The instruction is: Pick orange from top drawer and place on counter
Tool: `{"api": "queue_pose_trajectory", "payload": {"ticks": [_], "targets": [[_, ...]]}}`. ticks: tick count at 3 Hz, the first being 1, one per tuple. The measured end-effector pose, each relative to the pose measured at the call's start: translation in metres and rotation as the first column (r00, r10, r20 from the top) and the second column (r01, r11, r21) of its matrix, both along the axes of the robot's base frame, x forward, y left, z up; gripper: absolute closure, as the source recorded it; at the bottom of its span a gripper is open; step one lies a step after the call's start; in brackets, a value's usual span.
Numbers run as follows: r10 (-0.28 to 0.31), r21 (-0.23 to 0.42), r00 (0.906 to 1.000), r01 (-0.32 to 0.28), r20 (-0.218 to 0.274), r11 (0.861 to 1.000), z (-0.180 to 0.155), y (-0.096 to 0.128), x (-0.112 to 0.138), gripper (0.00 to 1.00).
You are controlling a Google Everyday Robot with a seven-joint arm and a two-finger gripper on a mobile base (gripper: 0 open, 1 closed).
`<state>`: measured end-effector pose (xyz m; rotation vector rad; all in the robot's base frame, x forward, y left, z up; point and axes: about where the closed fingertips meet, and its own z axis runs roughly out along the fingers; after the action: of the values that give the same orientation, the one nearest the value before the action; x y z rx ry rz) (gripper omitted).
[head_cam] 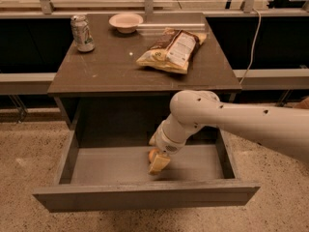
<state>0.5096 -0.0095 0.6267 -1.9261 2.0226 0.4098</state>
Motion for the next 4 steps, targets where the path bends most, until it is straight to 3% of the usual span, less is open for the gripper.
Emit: {"api": "queue_pose_trajectory", "payload": {"ticks": [1,2,3,4], "targets": [[-0.013,-0.014,0.9999,0.013,0.006,1.0,-0.012,-0.007,0.012,0.5],[-0.013,-0.007,0.9997,0.013,0.019,1.0,-0.012,-0.017,0.019,0.74],[-0.011,0.038,0.9986,0.009,0.052,0.999,0.007,-0.027,0.024,0.96],[-0.005,0.134,0.9949,-0.008,0.101,0.991,0.065,-0.04,0.03,1.0]]}}
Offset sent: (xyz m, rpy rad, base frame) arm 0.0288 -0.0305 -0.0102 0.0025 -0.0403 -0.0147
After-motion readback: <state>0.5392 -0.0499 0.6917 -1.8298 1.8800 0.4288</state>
